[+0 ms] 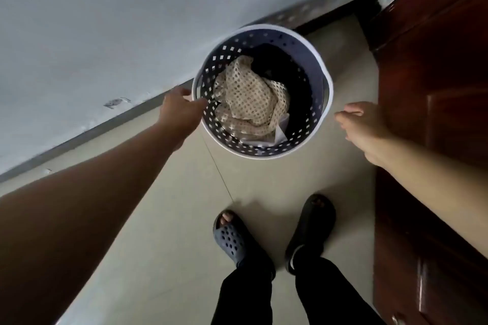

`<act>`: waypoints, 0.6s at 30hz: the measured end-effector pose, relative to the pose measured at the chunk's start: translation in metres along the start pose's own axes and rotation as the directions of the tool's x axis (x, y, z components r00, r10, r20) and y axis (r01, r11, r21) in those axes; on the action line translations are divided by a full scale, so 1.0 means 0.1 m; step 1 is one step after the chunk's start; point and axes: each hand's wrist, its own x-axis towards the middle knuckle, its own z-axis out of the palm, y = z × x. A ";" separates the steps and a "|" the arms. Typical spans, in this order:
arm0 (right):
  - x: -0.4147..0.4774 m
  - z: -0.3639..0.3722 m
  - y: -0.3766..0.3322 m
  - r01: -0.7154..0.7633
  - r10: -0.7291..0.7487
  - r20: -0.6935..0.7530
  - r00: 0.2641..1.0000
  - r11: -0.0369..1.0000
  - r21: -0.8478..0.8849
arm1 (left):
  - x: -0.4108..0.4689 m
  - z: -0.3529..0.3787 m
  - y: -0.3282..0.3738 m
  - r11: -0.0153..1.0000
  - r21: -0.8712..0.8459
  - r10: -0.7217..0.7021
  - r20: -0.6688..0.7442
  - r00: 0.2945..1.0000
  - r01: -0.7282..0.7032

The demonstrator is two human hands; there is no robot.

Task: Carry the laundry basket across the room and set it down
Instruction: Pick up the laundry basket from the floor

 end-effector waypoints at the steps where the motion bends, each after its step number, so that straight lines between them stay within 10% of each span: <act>1: 0.07 0.06 -0.04 0.015 -0.015 -0.005 1.000 0.999 0.032 | 0.08 0.06 0.02 0.999 -0.037 0.005 0.000 1.000 -0.005; 18: -0.84 -0.56 -0.69 0.001 -0.014 0.048 0.999 0.961 0.276 | -0.91 -0.60 0.24 0.960 -0.277 -0.065 -0.095 0.993 0.036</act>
